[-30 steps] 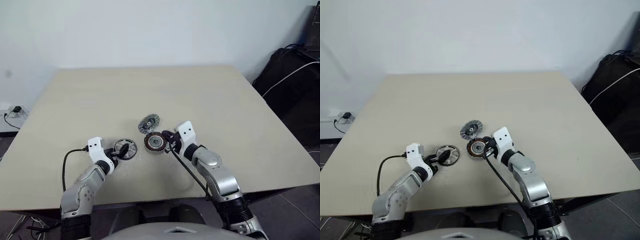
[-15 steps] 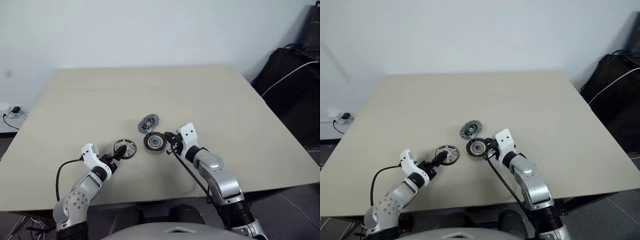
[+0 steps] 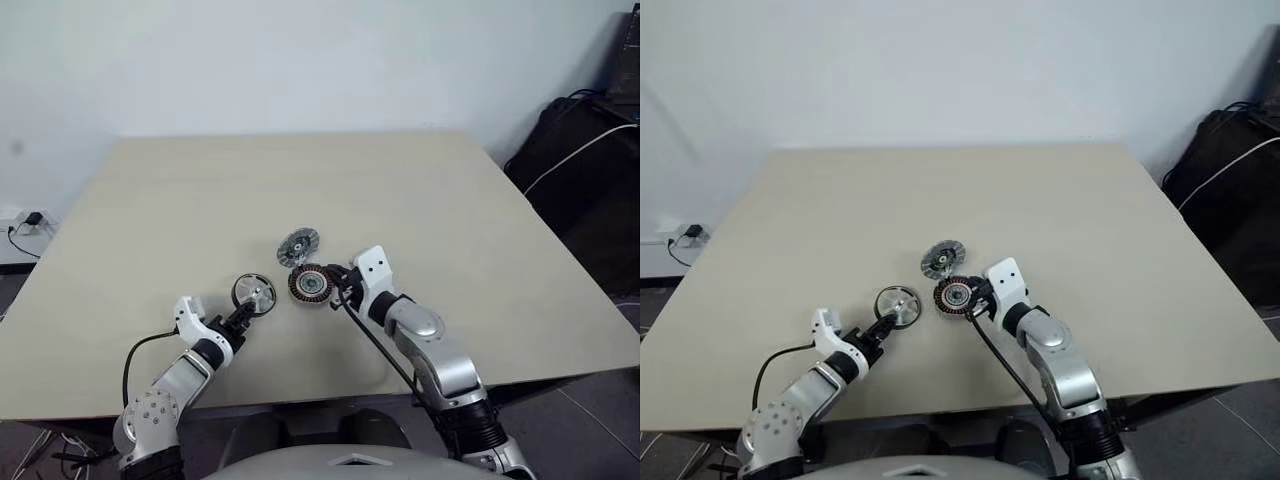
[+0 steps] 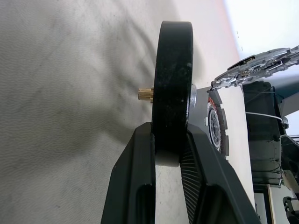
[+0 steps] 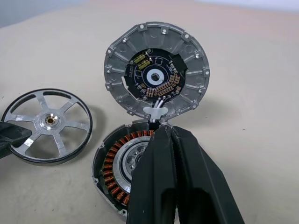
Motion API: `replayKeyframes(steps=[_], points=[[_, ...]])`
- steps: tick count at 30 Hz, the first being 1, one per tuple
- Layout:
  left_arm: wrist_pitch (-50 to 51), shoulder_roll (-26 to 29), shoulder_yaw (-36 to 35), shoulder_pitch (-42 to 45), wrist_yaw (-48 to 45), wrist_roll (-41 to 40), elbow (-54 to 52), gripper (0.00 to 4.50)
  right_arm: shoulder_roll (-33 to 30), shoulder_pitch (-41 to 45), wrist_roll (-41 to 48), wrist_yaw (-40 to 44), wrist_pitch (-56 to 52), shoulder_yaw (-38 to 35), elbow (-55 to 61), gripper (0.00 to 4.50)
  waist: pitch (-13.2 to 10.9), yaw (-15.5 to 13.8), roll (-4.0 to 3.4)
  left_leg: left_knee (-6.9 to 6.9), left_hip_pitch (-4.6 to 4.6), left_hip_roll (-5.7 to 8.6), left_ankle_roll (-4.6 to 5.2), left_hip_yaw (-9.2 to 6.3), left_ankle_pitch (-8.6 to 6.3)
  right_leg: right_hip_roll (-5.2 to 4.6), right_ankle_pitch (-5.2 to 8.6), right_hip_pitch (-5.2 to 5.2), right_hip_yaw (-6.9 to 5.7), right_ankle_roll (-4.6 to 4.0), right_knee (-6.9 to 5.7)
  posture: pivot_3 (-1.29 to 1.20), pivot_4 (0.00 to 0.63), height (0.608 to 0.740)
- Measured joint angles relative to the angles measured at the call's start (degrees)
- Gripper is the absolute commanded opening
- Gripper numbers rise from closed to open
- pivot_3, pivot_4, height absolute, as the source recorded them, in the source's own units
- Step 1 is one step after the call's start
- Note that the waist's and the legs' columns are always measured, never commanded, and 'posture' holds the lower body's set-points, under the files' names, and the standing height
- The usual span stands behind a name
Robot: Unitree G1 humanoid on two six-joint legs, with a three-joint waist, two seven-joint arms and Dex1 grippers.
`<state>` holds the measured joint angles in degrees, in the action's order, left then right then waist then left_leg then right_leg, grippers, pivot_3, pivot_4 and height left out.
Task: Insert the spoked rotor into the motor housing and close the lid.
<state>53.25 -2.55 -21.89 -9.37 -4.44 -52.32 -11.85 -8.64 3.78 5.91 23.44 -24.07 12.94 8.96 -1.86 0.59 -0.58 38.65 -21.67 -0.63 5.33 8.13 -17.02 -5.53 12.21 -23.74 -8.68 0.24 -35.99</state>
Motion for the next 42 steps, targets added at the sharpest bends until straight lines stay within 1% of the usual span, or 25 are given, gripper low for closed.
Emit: replayKeyframes(steps=[4, 7, 10, 15, 19, 22, 29, 35, 42], points=[[-0.9, 0.7, 0.5, -0.4, -0.8, 0.0, 0.0, 0.41, -0.1, 0.0, 0.0, 0.0, 0.0, 0.0, 0.0, 0.09, 0.0, 0.0, 0.0, 0.0, 0.0, 0.0, 0.0, 0.0, 0.0, 0.0, 0.0, -0.01, 0.0, -0.01, 0.0, 0.0, 0.0, 0.74], [-3.5, 0.5, 0.7, -2.7, -3.9, -0.4, -0.2, 0.41, -0.4, -0.4, 0.0, -0.1, 0.0, -0.2, 0.5, 0.09, 0.0, 0.1, 0.03, -0.02, -0.04, 0.0, 0.0, 0.0, -0.01, 0.0, 0.02, -0.06, 0.0, -0.05, 0.0, 0.0, 0.0, 0.74], [-4.1, -0.5, 0.6, -4.9, -7.4, -4.1, -2.2, 0.41, -1.9, -1.3, 0.2, 0.2, -0.2, -1.3, 2.0, 0.09, -0.2, 0.0, 0.12, -0.02, -0.11, 0.0, 0.0, 0.0, -0.01, -0.03, 0.03, -0.12, -0.01, -0.06, 0.02, 0.0, 0.0, 0.74], [-1.7, -0.8, 5.5, -6.2, -12.3, -12.0, -4.9, 0.41, -5.6, -3.8, 1.3, 1.2, -1.0, -4.0, 5.3, 0.09, -0.2, 0.0, 0.09, -0.02, -0.12, 0.02, 0.03, 0.0, -0.02, -0.04, 0.02, -0.09, 0.0, -0.03, 0.08, 0.0, 0.0, 0.74], [0.8, -0.6, 10.7, -4.7, -13.1, -14.1, -4.7, 0.41, -7.6, -5.1, 1.7, 1.2, -1.6, -6.5, 5.7, 0.09, -0.3, 0.0, 0.09, -0.02, -0.12, 0.01, 0.03, 0.0, -0.02, 0.0, 0.02, -0.1, -0.01, -0.03, 0.06, 0.0, 0.0, 0.74], [1.2, -0.6, 12.4, -1.3, -12.9, -13.9, -2.4, 0.41, -7.7, -5.1, 1.7, 1.1, -1.6, -7.0, 5.7, 0.09, -0.3, 0.0, 0.09, -0.01, -0.11, -0.02, 0.01, 0.0, 0.0, 0.04, 0.03, -0.09, -0.01, -0.04, 0.03, 0.0, 0.0, 0.74], [-2.1, -1.3, 13.7, 8.3, -12.1, -8.5, 7.7, 0.41, -7.0, -5.7, 1.7, 0.5, -1.6, -6.6, 5.8, 0.09, -0.3, -0.2, 0.13, 0.03, -0.16, 0.01, 0.04, 0.0, -0.01, 0.05, 0.0, -0.01, 0.0, 0.01, 0.05, 0.0, 0.0, 0.74], [-2.8, -1.1, 13.7, 12.6, -11.9, -5.8, 14.2, 0.41, -6.7, -6.9, 1.7, -0.1, -1.6, -6.6, 6.0, 0.09, -0.3, -0.1, 0.13, 0.03, -0.25, 0.0, 0.03, 0.0, 0.0, 0.09, -0.01, 0.07, 0.0, 0.01, 0.02, 0.0, 0.0, 0.74], [-2.7, -1.1, 13.5, 13.0, -11.8, -3.8, 16.3, 0.41, -6.6, -7.3, 1.6, -0.8, -1.5, -6.6, 6.8, 0.09, -0.3, 0.0, 0.14, 0.08, -0.25, 0.0, 0.03, -0.01, 0.0, 0.07, -0.01, 0.06, 0.01, 0.02, 0.01, 0.0, 0.0, 0.74]])
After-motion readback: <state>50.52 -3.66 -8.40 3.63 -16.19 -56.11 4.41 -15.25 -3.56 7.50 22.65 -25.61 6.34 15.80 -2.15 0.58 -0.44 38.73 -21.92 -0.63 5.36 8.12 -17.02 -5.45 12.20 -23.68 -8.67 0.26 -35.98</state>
